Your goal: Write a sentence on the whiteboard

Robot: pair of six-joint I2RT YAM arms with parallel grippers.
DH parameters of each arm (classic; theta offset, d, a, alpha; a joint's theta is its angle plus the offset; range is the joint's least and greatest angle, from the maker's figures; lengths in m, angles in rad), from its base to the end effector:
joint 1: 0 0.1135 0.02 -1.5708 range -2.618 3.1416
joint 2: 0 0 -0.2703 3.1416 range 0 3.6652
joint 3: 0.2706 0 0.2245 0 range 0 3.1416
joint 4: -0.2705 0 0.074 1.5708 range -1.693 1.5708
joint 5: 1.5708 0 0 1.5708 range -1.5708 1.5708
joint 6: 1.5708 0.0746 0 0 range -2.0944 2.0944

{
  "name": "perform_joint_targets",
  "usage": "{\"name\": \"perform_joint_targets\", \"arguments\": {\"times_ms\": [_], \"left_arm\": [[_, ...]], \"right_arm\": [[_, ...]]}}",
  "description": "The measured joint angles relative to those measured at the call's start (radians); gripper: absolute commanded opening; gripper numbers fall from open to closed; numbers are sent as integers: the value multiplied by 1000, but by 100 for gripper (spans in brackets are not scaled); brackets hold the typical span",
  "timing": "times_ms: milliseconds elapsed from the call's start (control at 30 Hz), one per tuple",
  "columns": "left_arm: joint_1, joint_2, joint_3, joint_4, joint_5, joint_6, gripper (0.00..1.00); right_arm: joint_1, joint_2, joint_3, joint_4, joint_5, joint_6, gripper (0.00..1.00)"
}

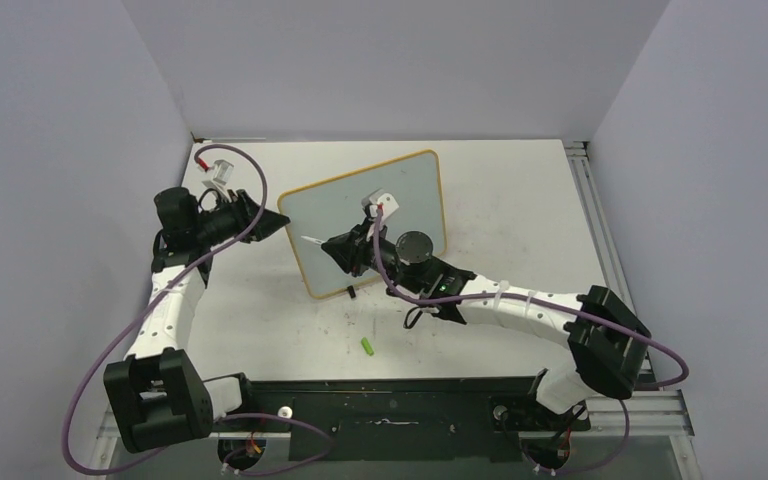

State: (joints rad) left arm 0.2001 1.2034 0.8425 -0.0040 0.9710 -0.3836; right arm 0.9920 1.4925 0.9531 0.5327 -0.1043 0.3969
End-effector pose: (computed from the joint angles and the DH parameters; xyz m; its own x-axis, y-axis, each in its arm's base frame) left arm 0.2621 -0.0097 0.3041 -0.5651 -0.3302 -0.7561 0.4659 0.6286 -0.6227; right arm 0.1923 0.3085 0.3224 -0.3472 0.1715 -0.9220 -0.8190 0.4235 0.3872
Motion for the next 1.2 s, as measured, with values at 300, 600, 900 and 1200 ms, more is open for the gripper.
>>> {"name": "perform_joint_targets", "arguments": {"times_ms": [300, 600, 900, 1200], "left_arm": [[-18, 16, 2, -10, -43, 30, 23], [-37, 29, 2, -11, -52, 30, 17], [-48, 37, 5, -10, -55, 45, 2], [-48, 38, 5, -10, -55, 56, 0]], "right_arm": [[10, 72, 53, 43, 91, -43, 5], [10, 140, 125, 73, 125, -74, 5], [10, 193, 158, 84, 131, -81, 5], [11, 219, 186, 91, 158, -102, 5]]}}
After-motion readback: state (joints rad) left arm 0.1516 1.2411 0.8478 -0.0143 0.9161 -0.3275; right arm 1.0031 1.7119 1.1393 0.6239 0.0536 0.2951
